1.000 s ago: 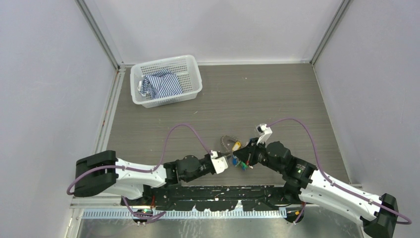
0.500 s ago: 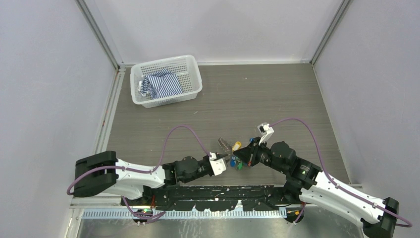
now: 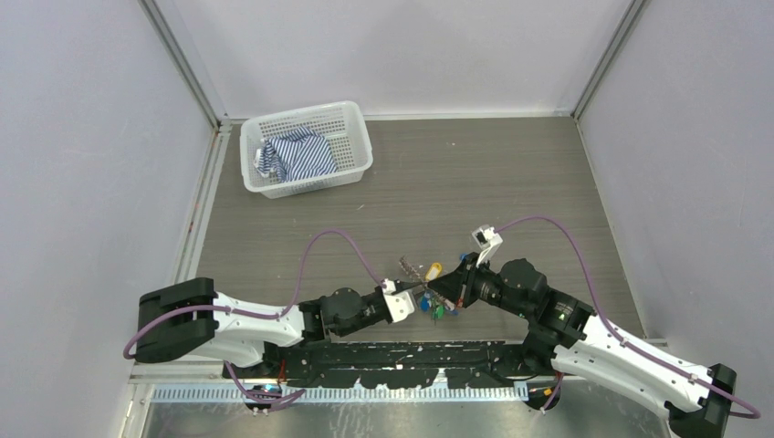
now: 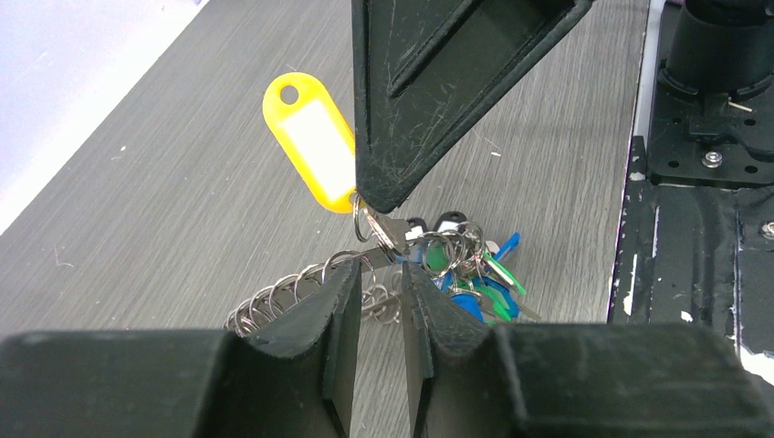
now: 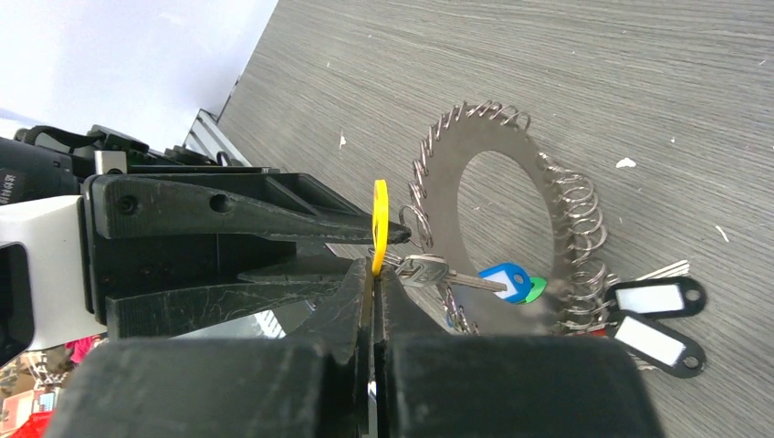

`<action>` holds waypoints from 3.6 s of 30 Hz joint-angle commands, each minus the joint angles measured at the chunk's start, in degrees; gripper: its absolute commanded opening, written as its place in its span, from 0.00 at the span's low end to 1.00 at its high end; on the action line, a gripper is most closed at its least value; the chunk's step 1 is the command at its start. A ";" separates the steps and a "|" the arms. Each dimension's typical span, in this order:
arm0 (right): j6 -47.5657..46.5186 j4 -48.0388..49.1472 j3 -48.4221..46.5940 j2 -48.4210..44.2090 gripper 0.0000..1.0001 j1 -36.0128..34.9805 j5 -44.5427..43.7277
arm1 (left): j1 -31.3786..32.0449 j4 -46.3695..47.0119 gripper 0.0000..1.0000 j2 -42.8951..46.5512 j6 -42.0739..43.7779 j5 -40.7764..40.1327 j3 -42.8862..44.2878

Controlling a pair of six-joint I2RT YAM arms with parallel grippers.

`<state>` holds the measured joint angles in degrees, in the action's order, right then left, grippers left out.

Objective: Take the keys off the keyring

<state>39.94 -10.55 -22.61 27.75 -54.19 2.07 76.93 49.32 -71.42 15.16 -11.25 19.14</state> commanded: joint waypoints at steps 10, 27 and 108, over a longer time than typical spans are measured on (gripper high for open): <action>-0.38 4.06 -4.72 -0.18 0.01 0.14 1.48 | 0.19 7.61 0.22 -0.55 -1.78 -0.30 -1.06; 2.01 6.93 -5.59 1.15 0.01 0.15 -1.89 | 0.24 12.26 0.20 -4.09 -5.79 -2.91 -1.39; 3.08 3.19 -0.33 2.43 0.01 0.20 -5.41 | 2.44 -15.16 0.00 5.28 -2.18 -17.47 8.40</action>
<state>44.05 -10.81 -22.50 28.73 -54.15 -2.76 78.98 33.19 -67.05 10.59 -24.47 25.36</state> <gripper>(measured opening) 0.026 0.012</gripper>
